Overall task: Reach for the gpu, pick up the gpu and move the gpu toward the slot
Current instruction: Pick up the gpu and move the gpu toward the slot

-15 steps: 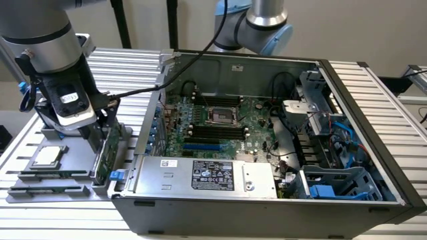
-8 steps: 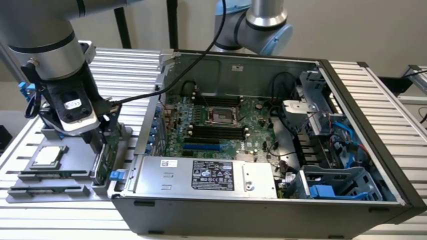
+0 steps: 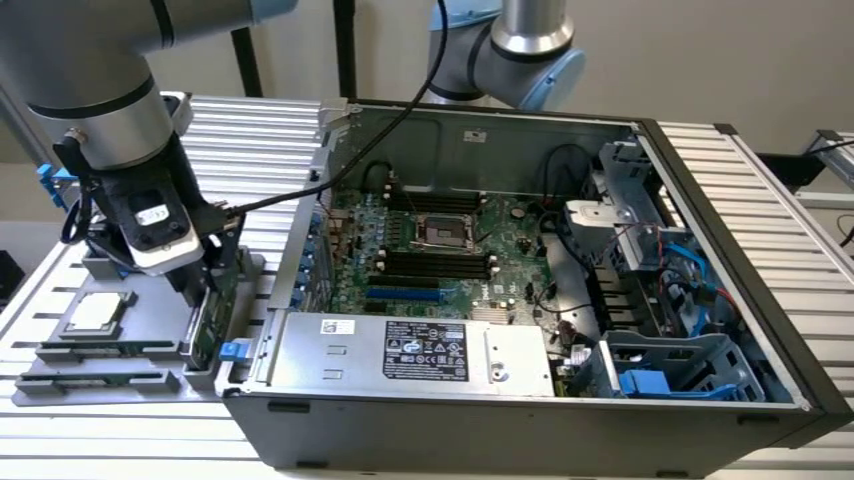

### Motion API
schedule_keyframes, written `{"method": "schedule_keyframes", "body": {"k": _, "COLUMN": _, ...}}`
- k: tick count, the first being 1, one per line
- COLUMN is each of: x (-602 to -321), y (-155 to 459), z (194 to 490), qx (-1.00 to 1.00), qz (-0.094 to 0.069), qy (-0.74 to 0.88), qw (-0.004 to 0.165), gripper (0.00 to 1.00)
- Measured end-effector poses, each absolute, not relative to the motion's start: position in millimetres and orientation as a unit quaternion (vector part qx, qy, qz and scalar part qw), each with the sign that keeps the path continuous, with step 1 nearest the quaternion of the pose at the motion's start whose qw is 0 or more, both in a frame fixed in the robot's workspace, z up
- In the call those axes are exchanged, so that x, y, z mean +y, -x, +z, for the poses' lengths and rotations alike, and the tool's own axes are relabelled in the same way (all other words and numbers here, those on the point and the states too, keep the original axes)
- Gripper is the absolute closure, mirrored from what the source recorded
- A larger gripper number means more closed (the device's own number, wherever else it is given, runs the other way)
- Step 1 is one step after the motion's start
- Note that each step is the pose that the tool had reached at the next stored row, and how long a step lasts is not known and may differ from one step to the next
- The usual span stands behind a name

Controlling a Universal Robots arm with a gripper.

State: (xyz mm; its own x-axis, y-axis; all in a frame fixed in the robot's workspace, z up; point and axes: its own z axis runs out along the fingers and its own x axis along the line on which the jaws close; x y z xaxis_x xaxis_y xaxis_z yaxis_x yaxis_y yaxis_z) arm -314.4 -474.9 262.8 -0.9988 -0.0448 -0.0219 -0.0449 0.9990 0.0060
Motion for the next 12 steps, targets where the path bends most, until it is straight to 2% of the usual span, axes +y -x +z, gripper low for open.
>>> {"method": "schedule_keyframes", "body": {"k": 7, "x": -474, "y": 315, "z": 256, "qx": 1.0, "qz": -0.012, "qy": 0.024, "qw": 0.012, "gripper": 0.58}}
{"method": "schedule_keyframes", "body": {"k": 12, "x": -472, "y": 315, "z": 251, "qx": 0.999, "qz": -0.014, "qy": 0.026, "qw": 0.017, "gripper": 0.58}}
